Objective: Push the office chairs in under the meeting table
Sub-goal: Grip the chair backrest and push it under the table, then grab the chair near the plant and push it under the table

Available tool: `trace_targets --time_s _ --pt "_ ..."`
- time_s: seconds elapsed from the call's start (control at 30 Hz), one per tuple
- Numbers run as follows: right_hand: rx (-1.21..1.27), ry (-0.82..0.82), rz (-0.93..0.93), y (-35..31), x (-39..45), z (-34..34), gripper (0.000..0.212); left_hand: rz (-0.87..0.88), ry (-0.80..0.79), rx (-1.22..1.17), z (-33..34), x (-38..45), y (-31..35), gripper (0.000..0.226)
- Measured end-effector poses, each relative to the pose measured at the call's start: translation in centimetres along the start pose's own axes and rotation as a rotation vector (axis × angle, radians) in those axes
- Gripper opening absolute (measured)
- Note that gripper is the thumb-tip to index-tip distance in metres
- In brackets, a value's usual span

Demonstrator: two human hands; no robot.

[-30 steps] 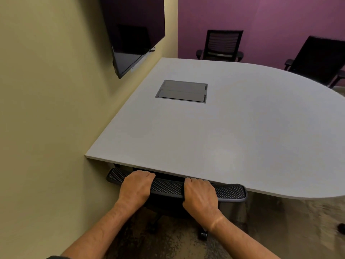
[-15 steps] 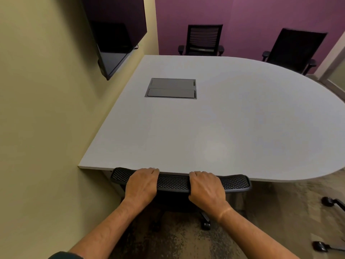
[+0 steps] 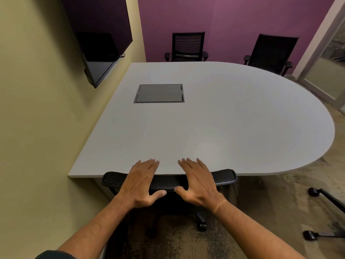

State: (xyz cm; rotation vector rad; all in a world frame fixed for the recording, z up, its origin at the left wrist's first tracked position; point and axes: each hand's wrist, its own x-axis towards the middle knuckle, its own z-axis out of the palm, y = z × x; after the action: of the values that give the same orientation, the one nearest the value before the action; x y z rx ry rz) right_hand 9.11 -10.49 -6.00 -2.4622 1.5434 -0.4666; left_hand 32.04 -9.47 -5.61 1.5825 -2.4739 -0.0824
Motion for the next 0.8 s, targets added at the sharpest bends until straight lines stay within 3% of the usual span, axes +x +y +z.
trace_targets --time_s 0.33,0.8 --pt "-0.061 0.225 0.093 2.8 0.5 -4.1 0.097 0.102 0.222 -0.009 -2.7 6.0 4.7 0.096" --pt "-0.219 0.420 0.304 10.4 -1.9 -10.3 0.102 0.210 0.275 0.023 -2.4 15.0 11.1 0.098"
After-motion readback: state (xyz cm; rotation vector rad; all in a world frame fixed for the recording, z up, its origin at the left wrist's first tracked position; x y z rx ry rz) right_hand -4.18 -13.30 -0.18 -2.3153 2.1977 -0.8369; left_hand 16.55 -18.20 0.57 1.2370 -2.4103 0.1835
